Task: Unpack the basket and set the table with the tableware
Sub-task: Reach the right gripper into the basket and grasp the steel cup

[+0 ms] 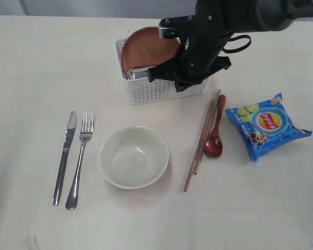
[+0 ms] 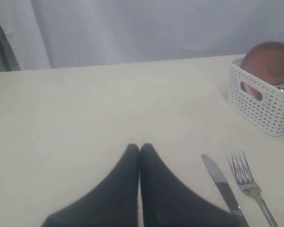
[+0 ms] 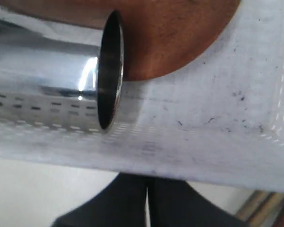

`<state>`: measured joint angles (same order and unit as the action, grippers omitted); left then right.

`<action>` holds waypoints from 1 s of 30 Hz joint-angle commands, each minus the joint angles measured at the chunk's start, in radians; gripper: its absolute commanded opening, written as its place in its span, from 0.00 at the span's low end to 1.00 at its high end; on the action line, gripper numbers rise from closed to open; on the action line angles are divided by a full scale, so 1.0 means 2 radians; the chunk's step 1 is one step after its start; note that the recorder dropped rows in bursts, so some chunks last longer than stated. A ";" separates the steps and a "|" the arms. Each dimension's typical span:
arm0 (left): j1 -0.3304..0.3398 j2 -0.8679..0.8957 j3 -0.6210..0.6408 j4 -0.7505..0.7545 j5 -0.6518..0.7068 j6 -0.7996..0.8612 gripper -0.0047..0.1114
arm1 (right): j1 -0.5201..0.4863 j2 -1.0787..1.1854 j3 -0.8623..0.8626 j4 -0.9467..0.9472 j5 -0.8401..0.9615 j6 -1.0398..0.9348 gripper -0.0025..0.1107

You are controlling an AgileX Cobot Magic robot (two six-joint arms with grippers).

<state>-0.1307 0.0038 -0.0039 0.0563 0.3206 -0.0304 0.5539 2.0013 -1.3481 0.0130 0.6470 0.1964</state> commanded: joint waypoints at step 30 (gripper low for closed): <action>0.001 -0.002 0.002 -0.001 0.000 0.000 0.04 | -0.116 0.109 -0.244 0.305 0.203 -0.217 0.48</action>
<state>-0.1307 0.0038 -0.0039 0.0563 0.3206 -0.0304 0.3420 2.1905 -1.8133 0.5287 1.0376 -0.1543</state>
